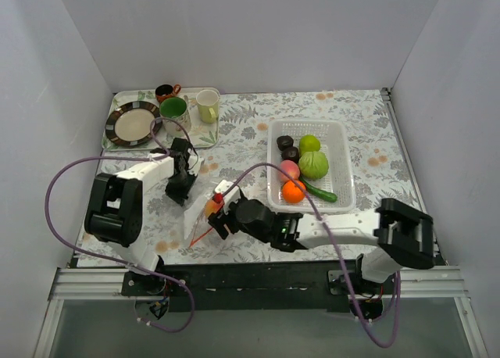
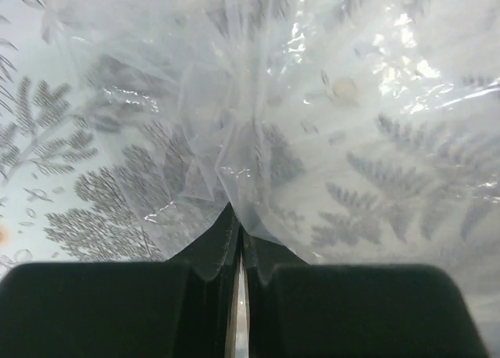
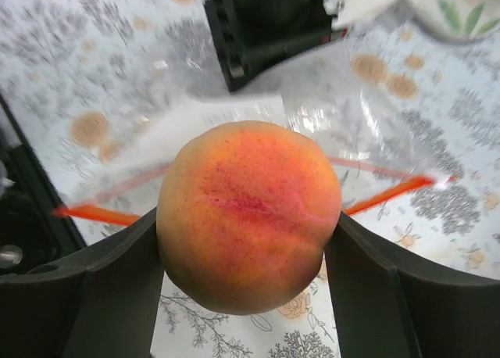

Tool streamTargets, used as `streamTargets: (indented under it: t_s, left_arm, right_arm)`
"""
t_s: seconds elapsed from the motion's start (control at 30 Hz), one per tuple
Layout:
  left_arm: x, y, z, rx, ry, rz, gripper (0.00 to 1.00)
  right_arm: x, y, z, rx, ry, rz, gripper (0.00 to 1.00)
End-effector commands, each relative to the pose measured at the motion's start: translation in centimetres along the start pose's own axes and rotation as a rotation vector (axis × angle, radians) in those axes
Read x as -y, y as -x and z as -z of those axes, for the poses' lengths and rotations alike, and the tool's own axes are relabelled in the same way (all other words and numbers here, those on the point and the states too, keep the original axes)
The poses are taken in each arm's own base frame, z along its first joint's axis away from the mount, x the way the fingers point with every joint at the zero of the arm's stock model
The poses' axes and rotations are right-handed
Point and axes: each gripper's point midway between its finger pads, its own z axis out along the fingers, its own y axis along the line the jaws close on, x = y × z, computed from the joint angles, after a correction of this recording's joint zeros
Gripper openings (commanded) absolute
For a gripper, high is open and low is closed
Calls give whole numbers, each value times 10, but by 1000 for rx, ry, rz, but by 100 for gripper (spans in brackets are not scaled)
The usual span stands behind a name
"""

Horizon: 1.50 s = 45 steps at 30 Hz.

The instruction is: Open the zip-top bag and remove the fake food

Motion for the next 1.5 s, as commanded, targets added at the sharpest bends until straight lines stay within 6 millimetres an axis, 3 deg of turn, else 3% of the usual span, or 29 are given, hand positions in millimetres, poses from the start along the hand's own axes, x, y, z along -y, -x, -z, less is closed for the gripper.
streamTargets:
  t_s: [0.0,0.03,0.07,0.1,0.17,0.27,0.3,0.33,0.4,0.5,0.53,0.57,0.6,0.63,0.7,0.73,0.77,0.8,0.87,0.9,0.93,0.97,1.0,1.1,1.23,1.47]
  left_arm:
    - [-23,42,-5,64,94,62,0]
    - [-24,48,-4,72,95,80,0]
    - [-24,54,-4,80,90,87,0]
    - [-25,68,3,109,81,96,0]
    - [-12,82,10,139,8,111,0]
    - [9,112,45,254,-133,96,8]
    - [10,118,54,280,-142,97,8]
    - [11,128,67,319,-152,96,8]
    - [14,131,84,352,-168,101,5]
    - [15,126,96,376,-170,93,0]
    - [16,121,96,372,-172,90,0]
    - [17,117,95,368,-175,86,0]
    - [20,114,102,393,-186,62,0]
    - [24,112,105,401,-205,44,0]
    - [28,102,108,399,-224,22,5]
    - [28,100,109,401,-221,9,11]
    - [27,97,110,397,-214,9,19]
    - [25,96,114,407,-201,8,35]
    - [20,97,117,422,-165,6,47]
    - [18,97,120,431,-157,8,64]
    - [17,98,124,445,-151,7,74]
    - [17,98,127,454,-149,4,93]
    - [17,100,131,465,-148,2,98]
    - [23,101,145,499,-181,-1,98]
    - [37,108,181,584,-256,-3,98]
    - [47,106,217,696,-304,11,98]
  right_arm:
    - [8,32,48,16,26,-23,19]
    - [14,27,56,1,13,-21,20]
    - [20,38,72,29,8,-34,19]
    - [29,31,81,1,-19,-24,20]
    - [63,38,105,33,-158,-39,19]
    - [131,40,136,52,-376,-97,15]
    - [166,39,144,55,-469,-138,12]
    - [182,37,151,54,-506,-161,11]
    - [219,37,167,70,-601,-204,8]
    - [246,22,168,-2,-666,-244,5]
    - [251,16,166,-30,-682,-257,5]
    - [256,0,160,-104,-699,-259,12]
    - [261,0,160,-116,-720,-285,22]
    - [263,-5,158,-141,-733,-292,45]
    - [262,-20,154,-212,-742,-311,70]
    - [262,-18,154,-212,-746,-326,96]
    - [262,-19,155,-218,-749,-332,98]
    - [261,-20,158,-224,-751,-337,98]
    - [260,-11,164,-195,-751,-347,98]
    - [260,-10,168,-192,-755,-349,98]
    - [262,-5,175,-170,-773,-351,98]
    - [263,-1,180,-159,-784,-359,98]
    - [264,2,184,-156,-797,-361,98]
    - [266,4,201,-180,-851,-380,98]
    - [261,-3,221,-262,-872,-392,98]
    - [243,24,239,-135,-732,-390,98]
